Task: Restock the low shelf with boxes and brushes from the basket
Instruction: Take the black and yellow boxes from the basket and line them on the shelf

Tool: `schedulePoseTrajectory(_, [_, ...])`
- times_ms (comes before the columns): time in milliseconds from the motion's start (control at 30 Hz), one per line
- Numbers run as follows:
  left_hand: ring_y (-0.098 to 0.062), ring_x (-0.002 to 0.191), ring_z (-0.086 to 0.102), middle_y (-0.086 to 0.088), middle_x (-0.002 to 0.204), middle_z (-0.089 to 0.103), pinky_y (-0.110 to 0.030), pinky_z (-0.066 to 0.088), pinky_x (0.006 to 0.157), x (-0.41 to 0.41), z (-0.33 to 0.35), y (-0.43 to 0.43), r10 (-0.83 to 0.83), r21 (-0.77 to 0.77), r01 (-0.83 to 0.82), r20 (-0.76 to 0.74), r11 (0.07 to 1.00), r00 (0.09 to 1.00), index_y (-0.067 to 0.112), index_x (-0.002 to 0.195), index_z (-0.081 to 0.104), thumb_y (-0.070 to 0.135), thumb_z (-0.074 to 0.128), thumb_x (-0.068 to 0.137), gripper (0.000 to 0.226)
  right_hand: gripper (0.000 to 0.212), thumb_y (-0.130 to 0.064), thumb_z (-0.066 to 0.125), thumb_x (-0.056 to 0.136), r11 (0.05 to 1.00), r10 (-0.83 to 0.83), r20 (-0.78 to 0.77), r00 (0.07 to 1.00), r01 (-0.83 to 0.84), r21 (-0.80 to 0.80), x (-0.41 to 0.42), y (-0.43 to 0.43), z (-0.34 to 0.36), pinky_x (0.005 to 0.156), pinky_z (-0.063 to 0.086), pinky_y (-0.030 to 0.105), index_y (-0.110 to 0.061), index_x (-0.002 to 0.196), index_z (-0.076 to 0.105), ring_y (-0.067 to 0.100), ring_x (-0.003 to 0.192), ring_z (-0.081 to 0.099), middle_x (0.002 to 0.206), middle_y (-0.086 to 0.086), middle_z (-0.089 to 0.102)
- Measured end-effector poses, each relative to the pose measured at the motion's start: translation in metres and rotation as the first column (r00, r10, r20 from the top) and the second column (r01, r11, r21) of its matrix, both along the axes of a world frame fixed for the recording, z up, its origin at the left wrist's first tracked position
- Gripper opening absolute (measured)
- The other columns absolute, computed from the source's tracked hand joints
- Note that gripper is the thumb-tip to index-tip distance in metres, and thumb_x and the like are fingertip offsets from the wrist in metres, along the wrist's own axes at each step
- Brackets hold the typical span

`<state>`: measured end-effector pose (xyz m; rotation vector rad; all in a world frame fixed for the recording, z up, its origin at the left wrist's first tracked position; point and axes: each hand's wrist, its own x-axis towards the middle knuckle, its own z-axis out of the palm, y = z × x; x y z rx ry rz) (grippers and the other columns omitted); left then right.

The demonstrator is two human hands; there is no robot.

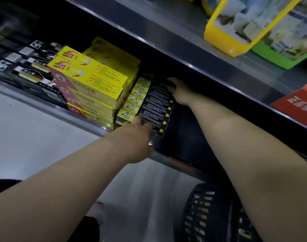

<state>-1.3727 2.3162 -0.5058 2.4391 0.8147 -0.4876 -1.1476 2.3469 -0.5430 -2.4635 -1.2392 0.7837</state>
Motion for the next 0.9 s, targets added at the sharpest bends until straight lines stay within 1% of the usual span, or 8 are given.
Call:
schedulePoseTrajectory(100, [-0.034, 0.136, 0.028, -0.004, 0.156, 0.003, -0.043, 0.036, 0.104, 0.002, -0.004, 0.001, 0.013, -0.005, -0.013, -0.007, 1.000, 1.000, 0.024, 0.147, 0.021, 0.044, 0.051, 0.091, 0.067, 0.042, -0.019, 0.035, 0.102, 0.999, 0.036, -0.024, 0.999, -0.036, -0.025, 0.005, 0.000, -0.003, 0.098, 0.030, 0.024, -0.015, 0.144, 0.033, 0.025, 0.131, 0.039, 0.146, 0.011, 0.039])
schedulePoseTrajectory(267, [-0.035, 0.136, 0.028, -0.005, 0.156, 0.001, -0.042, 0.034, 0.105, 0.004, -0.005, 0.001, 0.012, -0.013, -0.012, -0.018, 1.000, 1.000, 0.023, 0.146, 0.023, 0.044, 0.051, 0.091, 0.066, 0.043, -0.023, 0.033, 0.102, 0.998, 0.055, -0.060, 0.997, -0.057, -0.038, 0.008, -0.005, -0.007, 0.107, 0.029, 0.030, -0.018, 0.145, 0.032, 0.025, 0.135, 0.035, 0.148, 0.010, 0.036])
schedulePoseTrajectory(433, [-0.034, 0.138, 0.026, -0.005, 0.158, -0.001, -0.042, 0.033, 0.107, 0.003, 0.000, 0.001, 0.004, -0.035, -0.005, -0.043, 0.999, 0.999, 0.023, 0.147, 0.021, 0.044, 0.050, 0.092, 0.067, 0.050, -0.027, 0.038, 0.101, 0.989, 0.085, 0.072, 0.994, -0.075, -0.126, 0.006, -0.009, 0.002, 0.110, 0.026, 0.034, -0.027, 0.148, 0.023, 0.032, 0.139, 0.026, 0.155, 0.015, 0.014])
schedulePoseTrajectory(500, [-0.033, 0.137, 0.028, -0.006, 0.157, 0.005, -0.042, 0.034, 0.107, 0.002, 0.005, 0.001, 0.011, -0.046, -0.013, -0.031, 0.999, 0.999, 0.023, 0.147, 0.021, 0.044, 0.050, 0.092, 0.066, 0.053, -0.025, 0.041, 0.100, 0.984, 0.110, 0.115, 0.987, -0.092, -0.154, 0.001, -0.014, 0.009, 0.112, 0.023, 0.035, -0.026, 0.149, 0.021, 0.032, 0.141, 0.022, 0.156, 0.015, 0.010])
schedulePoseTrajectory(567, [-0.030, 0.134, 0.033, -0.009, 0.152, 0.020, -0.040, 0.037, 0.104, 0.003, 0.012, -0.001, 0.025, -0.063, -0.023, 0.026, 0.998, 0.999, 0.021, 0.145, 0.026, 0.042, 0.051, 0.091, 0.063, 0.054, -0.024, 0.044, 0.098, 0.977, 0.153, 0.144, 0.978, -0.128, -0.170, -0.008, -0.021, 0.022, 0.111, 0.025, 0.033, -0.024, 0.148, 0.023, 0.032, 0.139, 0.025, 0.154, 0.016, 0.014])
schedulePoseTrajectory(700, [-0.025, 0.123, 0.045, -0.007, 0.138, 0.043, -0.033, 0.040, 0.097, 0.007, 0.030, -0.012, 0.049, -0.064, -0.036, 0.214, 0.997, 0.976, 0.021, 0.139, 0.038, 0.040, 0.052, 0.091, 0.053, 0.044, -0.029, 0.049, 0.096, 0.954, 0.276, 0.157, 0.948, -0.250, -0.165, -0.033, -0.051, 0.058, 0.103, 0.034, 0.029, -0.018, 0.138, 0.042, 0.027, 0.125, 0.043, 0.140, 0.013, 0.039])
schedulePoseTrajectory(800, [-0.019, 0.118, 0.050, -0.001, 0.129, 0.056, -0.028, 0.041, 0.094, 0.011, 0.045, -0.027, 0.048, -0.039, -0.036, 0.361, 0.999, 0.931, 0.022, 0.131, 0.047, 0.036, 0.053, 0.090, 0.044, 0.035, -0.029, 0.054, 0.093, 0.954, 0.293, 0.109, 0.950, -0.283, -0.096, -0.049, -0.088, 0.088, 0.100, 0.040, 0.030, -0.016, 0.126, 0.055, 0.021, 0.116, 0.052, 0.130, 0.007, 0.053])
schedulePoseTrajectory(900, [-0.012, 0.109, 0.055, 0.006, 0.117, 0.063, -0.022, 0.042, 0.086, 0.016, 0.059, -0.046, 0.026, -0.034, -0.012, 0.466, 0.999, 0.885, 0.023, 0.123, 0.054, 0.030, 0.054, 0.090, 0.034, 0.023, -0.023, 0.057, 0.091, 0.966, 0.256, 0.096, 0.962, -0.259, 0.018, -0.059, -0.135, 0.117, 0.089, 0.044, 0.023, -0.015, 0.113, 0.063, 0.015, 0.103, 0.058, 0.114, 0.002, 0.063])
